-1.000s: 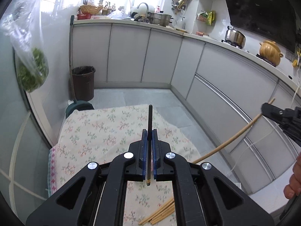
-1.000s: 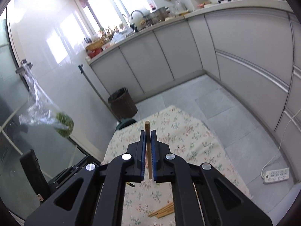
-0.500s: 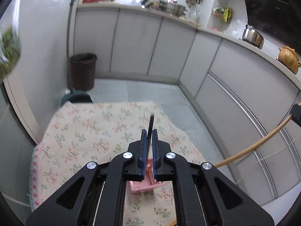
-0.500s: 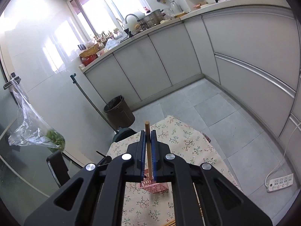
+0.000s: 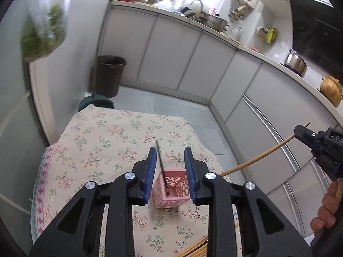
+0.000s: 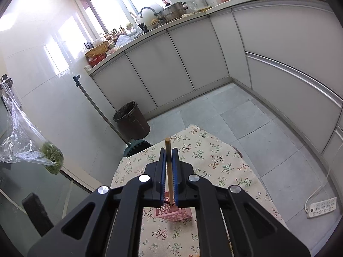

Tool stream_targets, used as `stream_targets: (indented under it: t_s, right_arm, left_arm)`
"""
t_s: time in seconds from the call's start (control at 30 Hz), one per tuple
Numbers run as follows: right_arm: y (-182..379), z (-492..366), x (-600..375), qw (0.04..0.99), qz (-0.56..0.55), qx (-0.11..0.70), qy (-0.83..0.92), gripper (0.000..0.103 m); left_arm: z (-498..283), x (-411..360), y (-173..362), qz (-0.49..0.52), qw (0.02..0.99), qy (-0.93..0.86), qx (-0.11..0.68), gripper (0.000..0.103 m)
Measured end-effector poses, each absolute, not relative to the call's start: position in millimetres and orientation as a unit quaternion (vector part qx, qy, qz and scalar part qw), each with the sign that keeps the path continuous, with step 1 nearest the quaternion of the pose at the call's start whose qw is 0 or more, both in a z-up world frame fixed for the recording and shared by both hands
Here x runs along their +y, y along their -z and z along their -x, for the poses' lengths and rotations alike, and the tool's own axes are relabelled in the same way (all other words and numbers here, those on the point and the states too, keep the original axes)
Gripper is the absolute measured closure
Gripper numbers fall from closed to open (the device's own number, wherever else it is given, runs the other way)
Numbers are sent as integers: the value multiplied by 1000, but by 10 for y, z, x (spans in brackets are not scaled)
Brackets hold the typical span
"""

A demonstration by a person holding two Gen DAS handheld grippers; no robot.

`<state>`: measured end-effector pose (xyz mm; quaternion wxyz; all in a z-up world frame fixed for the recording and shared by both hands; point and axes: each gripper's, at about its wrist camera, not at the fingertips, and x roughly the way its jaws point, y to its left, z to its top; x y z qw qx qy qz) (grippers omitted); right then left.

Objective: Organize utensils

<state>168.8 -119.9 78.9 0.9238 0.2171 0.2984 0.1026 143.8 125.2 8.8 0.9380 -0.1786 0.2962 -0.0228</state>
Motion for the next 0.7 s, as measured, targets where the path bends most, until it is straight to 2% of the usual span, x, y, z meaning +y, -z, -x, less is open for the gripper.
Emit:
stream_targets:
  t_s: [0.23,0.4,0.47,0.6,0.7]
  right_arm:
    - [-713,-1810,-1053,922,-214,305,-106,97]
    - [-596,-1933,-898,923,-198,313,-102,97]
    - [-505,-2015,-804,923,-188,319,-103,97]
    - [-242,-2184,-639,914,-179,348,-111,93]
    - [-150,-2155,-576,918,-161,348,-103,84]
  left_arm:
    - [-1325,1440,-50,175,936,-14,305,74]
    - [-1298,1426,-68,159,940,-18,300,69]
    - [-1298,1425,-57,161,940,-17,301,63]
    - [-1312,1406,-24,155,939,-17,307,59]
    - [-1284,1356,-41,145,941,-13,306,59]
